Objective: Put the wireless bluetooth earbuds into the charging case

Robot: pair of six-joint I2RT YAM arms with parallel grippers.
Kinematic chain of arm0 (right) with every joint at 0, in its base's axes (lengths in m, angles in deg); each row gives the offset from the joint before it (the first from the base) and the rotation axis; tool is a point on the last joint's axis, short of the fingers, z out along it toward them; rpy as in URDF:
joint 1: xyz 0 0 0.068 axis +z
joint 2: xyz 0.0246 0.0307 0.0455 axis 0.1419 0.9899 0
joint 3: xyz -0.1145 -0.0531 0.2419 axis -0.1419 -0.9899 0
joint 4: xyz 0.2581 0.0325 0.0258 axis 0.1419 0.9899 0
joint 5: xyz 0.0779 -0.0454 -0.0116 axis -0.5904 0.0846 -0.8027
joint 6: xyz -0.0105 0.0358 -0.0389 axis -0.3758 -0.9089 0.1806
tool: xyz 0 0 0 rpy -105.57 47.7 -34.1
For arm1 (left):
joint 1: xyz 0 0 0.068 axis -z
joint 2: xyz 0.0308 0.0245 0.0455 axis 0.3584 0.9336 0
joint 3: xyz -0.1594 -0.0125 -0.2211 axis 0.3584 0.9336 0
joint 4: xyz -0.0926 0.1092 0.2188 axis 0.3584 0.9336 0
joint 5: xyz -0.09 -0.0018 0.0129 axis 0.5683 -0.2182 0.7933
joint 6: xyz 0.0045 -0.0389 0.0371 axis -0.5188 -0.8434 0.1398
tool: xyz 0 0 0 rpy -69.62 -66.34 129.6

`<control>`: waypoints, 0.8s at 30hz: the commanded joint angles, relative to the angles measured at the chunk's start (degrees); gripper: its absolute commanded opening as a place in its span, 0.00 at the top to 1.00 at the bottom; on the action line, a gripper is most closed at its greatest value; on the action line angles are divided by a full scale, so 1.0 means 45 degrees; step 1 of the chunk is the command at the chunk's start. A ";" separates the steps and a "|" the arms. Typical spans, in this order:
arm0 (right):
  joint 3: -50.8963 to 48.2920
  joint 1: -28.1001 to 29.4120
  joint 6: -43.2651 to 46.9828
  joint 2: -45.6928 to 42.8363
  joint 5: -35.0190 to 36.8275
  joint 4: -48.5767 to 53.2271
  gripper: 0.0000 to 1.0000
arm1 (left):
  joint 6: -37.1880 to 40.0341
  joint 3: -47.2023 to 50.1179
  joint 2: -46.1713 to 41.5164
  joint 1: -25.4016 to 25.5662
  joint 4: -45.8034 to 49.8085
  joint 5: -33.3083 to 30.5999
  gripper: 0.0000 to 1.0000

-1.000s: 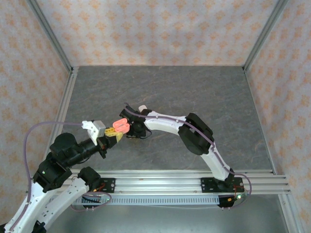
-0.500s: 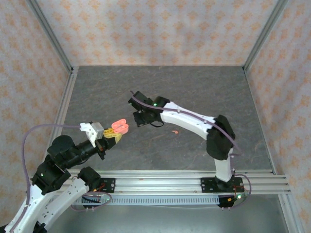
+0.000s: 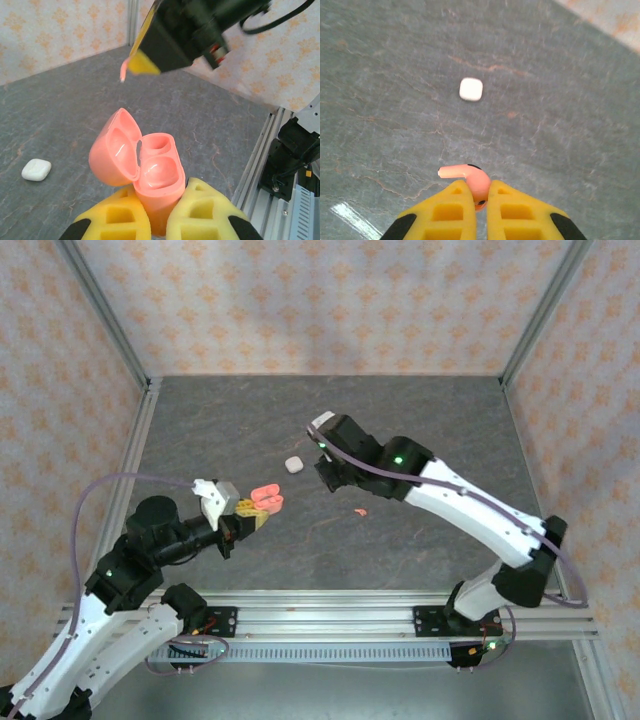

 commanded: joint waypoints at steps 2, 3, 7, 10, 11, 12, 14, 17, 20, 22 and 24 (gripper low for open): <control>0.0358 0.0841 0.1723 -0.0923 0.0843 0.0348 0.90 | 0.0311 -0.0251 0.0406 0.0026 -0.1057 0.0697 1.00; 0.0408 0.1101 0.1970 -0.1053 0.0954 0.0297 0.90 | 0.0309 -0.0252 0.0505 0.0033 -0.1134 0.0761 1.00; 0.0390 0.2334 0.2991 -0.1383 0.1627 -0.0161 0.90 | 0.0181 -0.0263 0.0753 0.0034 -0.1503 0.1011 1.00; 0.0298 0.3199 0.3741 -0.1357 0.2143 -0.0584 0.90 | 0.0080 -0.0172 0.0760 0.0032 -0.1778 0.1075 1.00; 0.0277 0.3399 0.3929 -0.1324 0.2221 -0.0698 0.90 | 0.0079 -0.0137 0.0774 0.0034 -0.1833 0.1095 1.00; 0.0255 0.3632 0.4103 -0.1297 0.2283 -0.0885 0.90 | 0.0061 -0.0116 0.0751 0.0028 -0.1879 0.1094 1.00; 0.0217 0.3948 0.4398 -0.1229 0.2419 -0.1199 0.90 | 0.0050 -0.0017 0.0678 0.0025 -0.1961 0.1123 1.00; 0.0186 0.4308 0.4817 -0.1161 0.2507 -0.1670 0.90 | -0.0005 0.0113 0.0570 0.0031 -0.2103 0.1125 1.00; 0.0137 0.4442 0.5051 -0.1065 0.2447 -0.2004 0.90 | -0.0031 0.0166 0.0507 0.0034 -0.2179 0.1114 1.00; 0.0137 0.4458 0.5128 -0.0958 0.2313 -0.2107 0.90 | -0.0023 0.0161 0.0504 0.0025 -0.2199 0.1172 1.00; 0.0170 0.4488 0.5195 -0.0856 0.2194 -0.2170 0.90 | -0.0031 0.0155 0.0493 0.0020 -0.2201 0.1191 1.00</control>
